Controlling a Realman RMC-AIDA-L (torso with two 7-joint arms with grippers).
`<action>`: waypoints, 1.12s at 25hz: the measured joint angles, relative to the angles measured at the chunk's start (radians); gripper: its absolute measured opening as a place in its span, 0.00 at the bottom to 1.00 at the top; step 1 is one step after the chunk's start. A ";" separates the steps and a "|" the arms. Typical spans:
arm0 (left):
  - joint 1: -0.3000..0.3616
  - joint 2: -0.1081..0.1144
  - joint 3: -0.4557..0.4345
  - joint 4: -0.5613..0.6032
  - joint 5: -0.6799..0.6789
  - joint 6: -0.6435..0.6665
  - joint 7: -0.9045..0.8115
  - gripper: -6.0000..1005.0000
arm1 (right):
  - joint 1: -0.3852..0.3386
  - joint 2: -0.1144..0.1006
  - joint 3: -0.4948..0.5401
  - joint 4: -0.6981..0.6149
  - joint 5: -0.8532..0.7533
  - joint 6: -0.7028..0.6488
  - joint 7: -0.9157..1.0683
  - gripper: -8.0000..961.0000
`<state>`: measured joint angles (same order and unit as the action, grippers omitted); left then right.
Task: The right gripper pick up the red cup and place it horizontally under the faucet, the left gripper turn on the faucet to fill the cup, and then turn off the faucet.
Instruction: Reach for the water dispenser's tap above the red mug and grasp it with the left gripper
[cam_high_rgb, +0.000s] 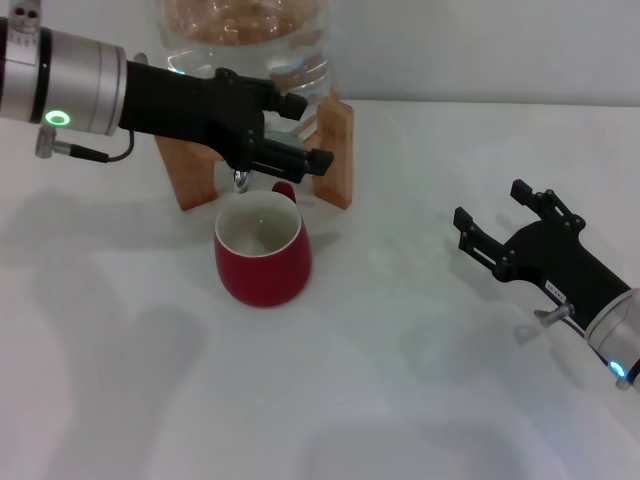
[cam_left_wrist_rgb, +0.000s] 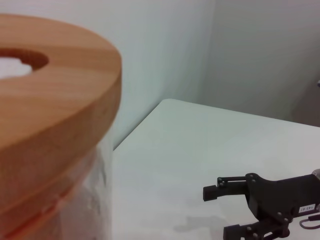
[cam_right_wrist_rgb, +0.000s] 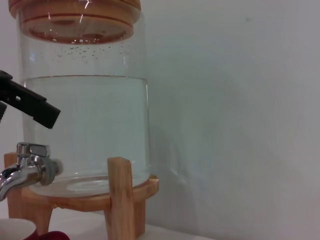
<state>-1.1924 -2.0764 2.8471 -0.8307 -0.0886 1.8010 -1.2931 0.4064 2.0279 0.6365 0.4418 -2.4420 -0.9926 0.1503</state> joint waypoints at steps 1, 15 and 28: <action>-0.001 0.000 0.000 0.005 0.001 -0.004 0.000 0.88 | 0.000 0.000 0.000 0.000 0.000 0.000 0.000 0.87; -0.001 0.001 0.000 0.009 0.002 -0.033 0.000 0.88 | -0.001 0.000 0.000 0.000 0.000 0.000 0.000 0.87; -0.011 0.000 0.000 0.042 0.041 -0.076 0.003 0.88 | -0.003 0.000 -0.007 0.000 0.000 0.000 0.000 0.87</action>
<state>-1.2034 -2.0759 2.8471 -0.7882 -0.0475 1.7249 -1.2900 0.4032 2.0279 0.6296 0.4417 -2.4421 -0.9925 0.1503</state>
